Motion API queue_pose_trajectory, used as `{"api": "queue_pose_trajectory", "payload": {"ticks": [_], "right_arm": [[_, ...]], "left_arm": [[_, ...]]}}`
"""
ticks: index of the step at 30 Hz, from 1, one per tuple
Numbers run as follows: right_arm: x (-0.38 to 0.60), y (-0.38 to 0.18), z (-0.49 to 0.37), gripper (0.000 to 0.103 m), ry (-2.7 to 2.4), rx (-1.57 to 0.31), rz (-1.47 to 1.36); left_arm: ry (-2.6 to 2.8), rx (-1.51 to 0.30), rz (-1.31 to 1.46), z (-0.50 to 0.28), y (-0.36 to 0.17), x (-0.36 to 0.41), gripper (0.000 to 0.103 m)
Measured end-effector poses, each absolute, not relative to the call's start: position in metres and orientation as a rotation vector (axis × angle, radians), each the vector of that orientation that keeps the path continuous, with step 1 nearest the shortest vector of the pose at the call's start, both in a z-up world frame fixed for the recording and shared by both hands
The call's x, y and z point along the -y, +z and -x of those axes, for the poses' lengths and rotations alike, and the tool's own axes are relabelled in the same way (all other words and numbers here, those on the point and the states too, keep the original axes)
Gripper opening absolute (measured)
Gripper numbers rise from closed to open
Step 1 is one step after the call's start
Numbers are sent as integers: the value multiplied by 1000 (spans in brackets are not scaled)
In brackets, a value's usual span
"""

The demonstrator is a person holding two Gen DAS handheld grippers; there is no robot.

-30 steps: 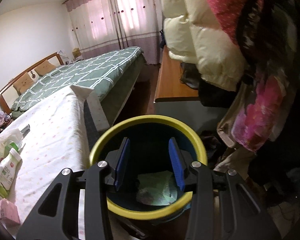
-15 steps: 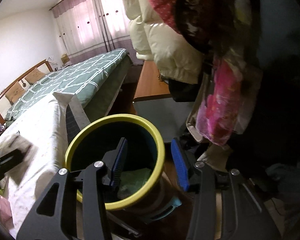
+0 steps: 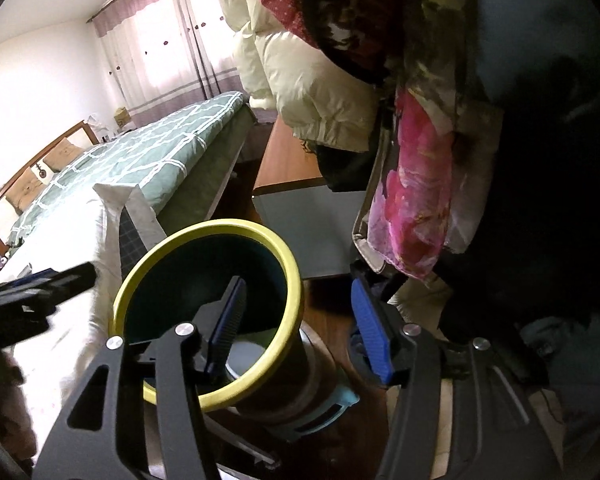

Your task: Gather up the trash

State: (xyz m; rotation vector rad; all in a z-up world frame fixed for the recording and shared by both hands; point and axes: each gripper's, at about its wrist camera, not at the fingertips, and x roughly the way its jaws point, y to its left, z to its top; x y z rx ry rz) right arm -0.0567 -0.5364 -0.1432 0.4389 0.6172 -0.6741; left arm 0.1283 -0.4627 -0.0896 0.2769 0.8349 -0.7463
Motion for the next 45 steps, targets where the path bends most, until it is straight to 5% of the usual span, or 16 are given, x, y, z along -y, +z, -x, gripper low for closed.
{"api": "queue_pose_trajectory", "payload": {"ticks": [21, 34, 42, 45], "right_arm": [[280, -98, -99, 53, -42, -675, -182], [172, -66, -177, 53, 197, -671, -59], [125, -69, -224, 36, 224, -740, 19], [118, -75, -237, 9, 226, -782, 9]], "left_arm": [[-54, -605, -14, -83, -18, 46, 95], [-34, -633, 78, -103, -37, 8, 95], [-50, -647, 101, -105, -48, 3, 95], [-43, -641, 118, -102, -47, -4, 95]]}}
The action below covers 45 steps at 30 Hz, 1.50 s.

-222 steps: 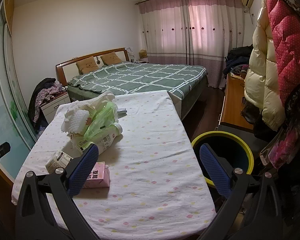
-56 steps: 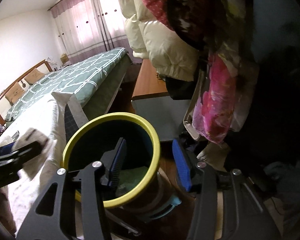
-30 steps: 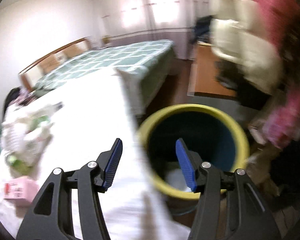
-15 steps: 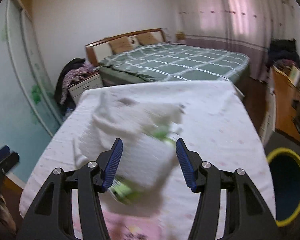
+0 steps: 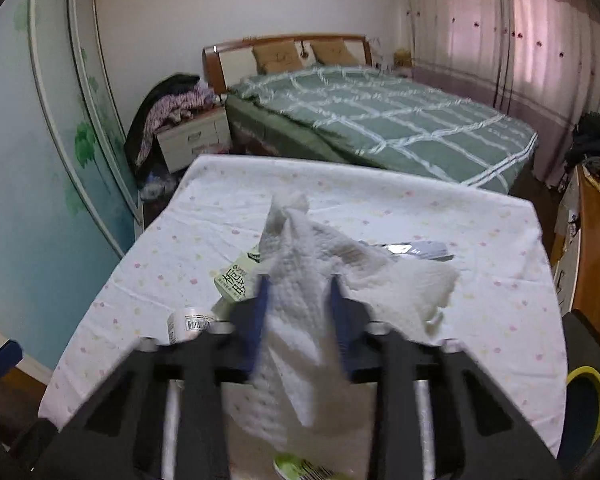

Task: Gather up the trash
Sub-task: 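Grasp the white tissue paper with the right tool, then drop the tissue into the bin with the right tool while the left tool approaches the pink carton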

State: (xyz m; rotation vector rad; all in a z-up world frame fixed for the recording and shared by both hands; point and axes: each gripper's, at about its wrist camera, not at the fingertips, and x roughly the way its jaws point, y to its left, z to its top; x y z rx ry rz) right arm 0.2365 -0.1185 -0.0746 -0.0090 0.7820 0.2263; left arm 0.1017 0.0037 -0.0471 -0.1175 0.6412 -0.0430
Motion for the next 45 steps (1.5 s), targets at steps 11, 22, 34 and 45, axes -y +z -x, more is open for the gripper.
{"api": "queue_pose_trajectory", "payload": {"ticks": [11, 22, 34, 45], "right_arm": [[150, -23, -225, 2, 213, -673, -75], [201, 34, -199, 2, 163, -538, -129], [288, 45, -145, 2, 7, -472, -181], [393, 6, -85, 2, -257, -482, -263]], "left_arm": [[-51, -638, 123, -98, -47, -3, 95], [-84, -644, 113, -98, -46, 12, 95], [-153, -655, 80, -100, -47, 43, 96], [-260, -712, 13, -96, -63, 101, 96]]}}
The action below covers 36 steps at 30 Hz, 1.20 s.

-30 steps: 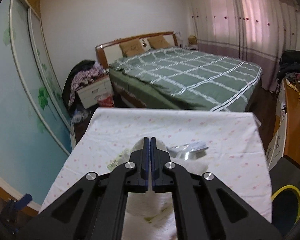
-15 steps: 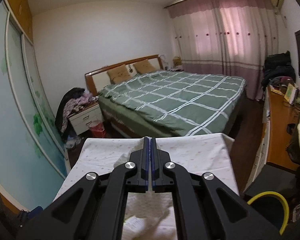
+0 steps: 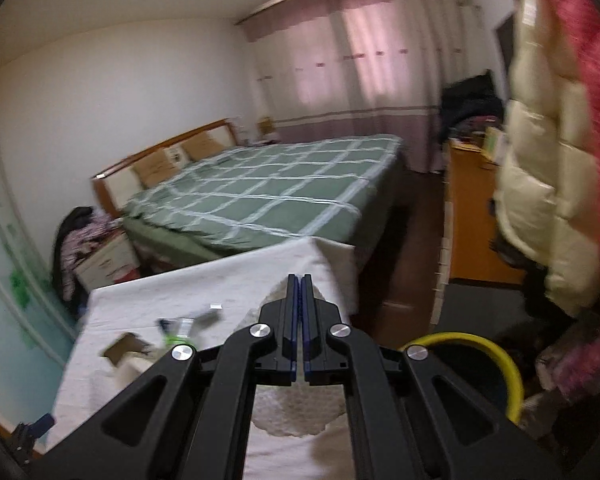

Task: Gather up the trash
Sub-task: 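Drop the tissue into the bin with the right tool while the left tool approaches the pink carton, then grasp the pink strawberry milk carton with the left tool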

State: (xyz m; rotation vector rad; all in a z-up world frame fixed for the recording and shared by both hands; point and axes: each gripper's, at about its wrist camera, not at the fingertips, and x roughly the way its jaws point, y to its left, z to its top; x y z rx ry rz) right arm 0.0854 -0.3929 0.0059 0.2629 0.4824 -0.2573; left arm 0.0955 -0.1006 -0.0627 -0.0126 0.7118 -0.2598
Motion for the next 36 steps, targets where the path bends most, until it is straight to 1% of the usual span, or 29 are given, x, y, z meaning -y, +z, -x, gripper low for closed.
{"api": "queue_pose_trajectory", "payload": {"ticks": [12, 13, 15, 16, 17, 21, 26, 30, 36], "right_arm": [[474, -79, -73, 3, -474, -635, -331], [478, -86, -72, 4, -491, -648, -326], [483, -94, -71, 14, -509, -665, -325], [484, -98, -68, 22, -515, -668, -324], [484, -100, -67, 24, -519, -668, -322], [484, -104, -57, 25, -516, -664, -329], [483, -105, -44, 29, -511, -654, -338], [484, -104, -36, 29, -505, -647, -351], [486, -104, -30, 33, -505, -641, -364]], "left_arm": [[-276, -790, -83, -72, -103, 128, 96], [-277, -792, -91, -70, -105, 129, 96], [-281, -798, -94, -68, -107, 129, 96], [-282, -803, -92, -67, -108, 128, 96], [-281, -811, -92, -67, -110, 128, 96], [-274, -829, -92, -69, -117, 130, 96], [-277, -853, -87, -72, -128, 131, 96], [-324, -873, -92, -74, -138, 141, 96], [-402, -894, -115, -67, -143, 163, 96]]}}
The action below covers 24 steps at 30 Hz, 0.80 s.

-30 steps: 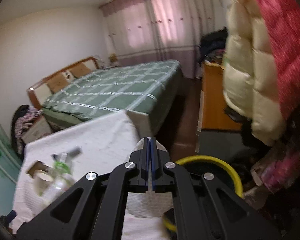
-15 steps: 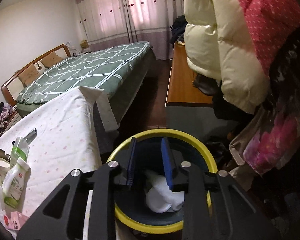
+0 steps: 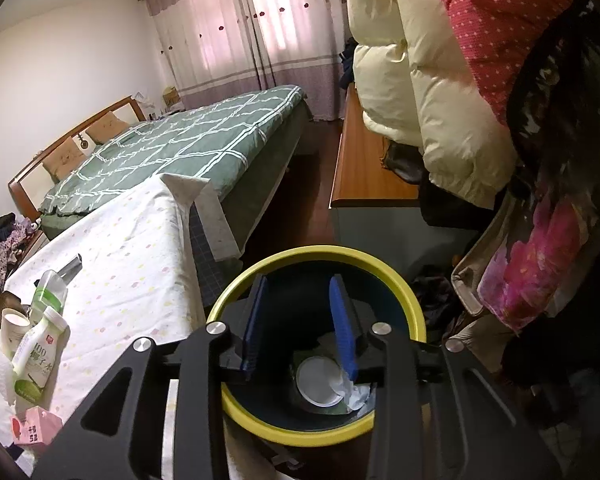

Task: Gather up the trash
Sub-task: 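Grasp the pink strawberry milk carton with the left tool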

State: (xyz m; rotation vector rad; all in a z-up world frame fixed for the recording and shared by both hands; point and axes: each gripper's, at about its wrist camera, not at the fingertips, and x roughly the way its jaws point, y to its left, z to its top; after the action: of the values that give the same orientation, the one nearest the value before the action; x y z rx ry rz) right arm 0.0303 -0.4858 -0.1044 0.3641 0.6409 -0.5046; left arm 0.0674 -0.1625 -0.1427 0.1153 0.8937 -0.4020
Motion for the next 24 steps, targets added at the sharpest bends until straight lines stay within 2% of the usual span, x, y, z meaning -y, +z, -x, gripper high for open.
{"api": "queue_pose_trajectory", "payload": {"ticks": [12, 17, 24], "right_arm": [[472, -115, -42, 33, -431, -658, -385], [465, -113, -41, 33, -405, -659, -378], [466, -113, -39, 35, -393, -649, -400]], "left_arm": [[-540, -925, -97, -53, -143, 192, 96], [-584, -858, -183, -38, -134, 213, 96], [-515, -838, -194, -67, -124, 205, 96]]}}
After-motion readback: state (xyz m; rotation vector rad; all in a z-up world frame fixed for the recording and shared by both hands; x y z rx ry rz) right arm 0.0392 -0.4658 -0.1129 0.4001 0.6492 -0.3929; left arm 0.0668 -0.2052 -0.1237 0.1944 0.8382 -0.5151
